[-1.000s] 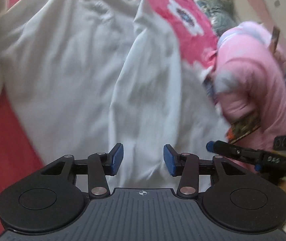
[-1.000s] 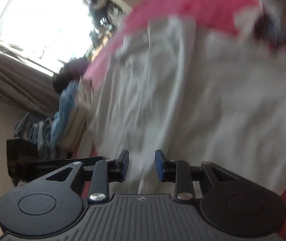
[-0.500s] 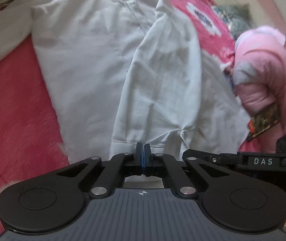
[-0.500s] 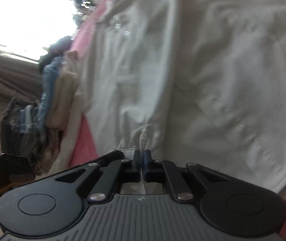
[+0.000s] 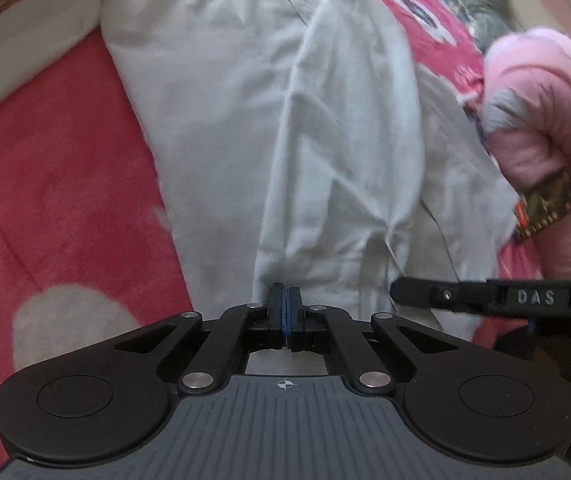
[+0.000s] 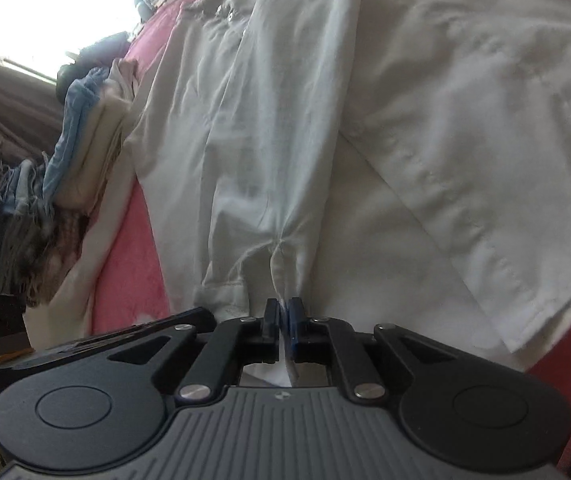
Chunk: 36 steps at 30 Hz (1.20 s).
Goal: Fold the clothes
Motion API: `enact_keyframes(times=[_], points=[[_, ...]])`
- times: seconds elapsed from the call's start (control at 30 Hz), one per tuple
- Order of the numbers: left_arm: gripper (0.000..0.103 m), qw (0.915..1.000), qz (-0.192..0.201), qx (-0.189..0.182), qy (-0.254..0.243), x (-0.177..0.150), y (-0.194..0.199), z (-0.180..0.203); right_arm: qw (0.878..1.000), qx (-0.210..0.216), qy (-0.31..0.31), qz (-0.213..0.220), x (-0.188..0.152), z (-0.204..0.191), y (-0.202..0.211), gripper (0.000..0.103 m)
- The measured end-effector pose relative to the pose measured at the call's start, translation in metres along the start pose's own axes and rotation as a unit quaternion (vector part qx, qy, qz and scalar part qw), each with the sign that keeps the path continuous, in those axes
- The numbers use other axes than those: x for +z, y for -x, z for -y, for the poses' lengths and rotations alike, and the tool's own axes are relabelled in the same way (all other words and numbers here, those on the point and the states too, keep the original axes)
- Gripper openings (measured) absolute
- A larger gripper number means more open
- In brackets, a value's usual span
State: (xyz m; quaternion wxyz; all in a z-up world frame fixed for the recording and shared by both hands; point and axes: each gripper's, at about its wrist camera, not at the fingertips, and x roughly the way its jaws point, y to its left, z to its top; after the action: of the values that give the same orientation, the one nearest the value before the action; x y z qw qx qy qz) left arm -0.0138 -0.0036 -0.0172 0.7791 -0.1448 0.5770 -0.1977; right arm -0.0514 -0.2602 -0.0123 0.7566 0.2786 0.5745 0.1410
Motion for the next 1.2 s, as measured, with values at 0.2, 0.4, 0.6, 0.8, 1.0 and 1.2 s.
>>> enact_keyframes(times=[0.2, 0.4, 0.6, 0.8, 1.0, 1.2], points=[[0.019, 0.9984, 0.047, 0.031, -0.002, -0.017, 0.035, -0.016, 0.993, -0.031, 0.083, 0.074, 0.003, -0.012, 0.044, 0.027], [0.031, 0.9765, 0.114, 0.178, 0.04, -0.062, 0.093, -0.061, 0.985, -0.002, 0.119, 0.122, 0.018, -0.029, 0.048, 0.027], [0.04, 0.9246, 0.16, 0.317, 0.139, -0.099, 0.151, -0.123, 0.984, 0.029, 0.137, 0.11, 0.023, -0.048, 0.031, 0.027], [0.057, 0.9077, 0.217, 0.287, 0.216, -0.11, 0.171, -0.166, 0.987, 0.016, 0.133, 0.089, 0.011, -0.041, 0.027, 0.027], [0.061, 0.8937, 0.261, 0.259, 0.256, -0.108, 0.161, -0.202, 0.99, 0.005, 0.119, 0.08, 0.009, -0.038, 0.023, 0.027], [0.005, 0.891, 0.263, 0.267, 0.257, -0.103, 0.161, -0.214, 0.988, -0.006, 0.135, 0.078, 0.005, -0.048, 0.018, 0.028]])
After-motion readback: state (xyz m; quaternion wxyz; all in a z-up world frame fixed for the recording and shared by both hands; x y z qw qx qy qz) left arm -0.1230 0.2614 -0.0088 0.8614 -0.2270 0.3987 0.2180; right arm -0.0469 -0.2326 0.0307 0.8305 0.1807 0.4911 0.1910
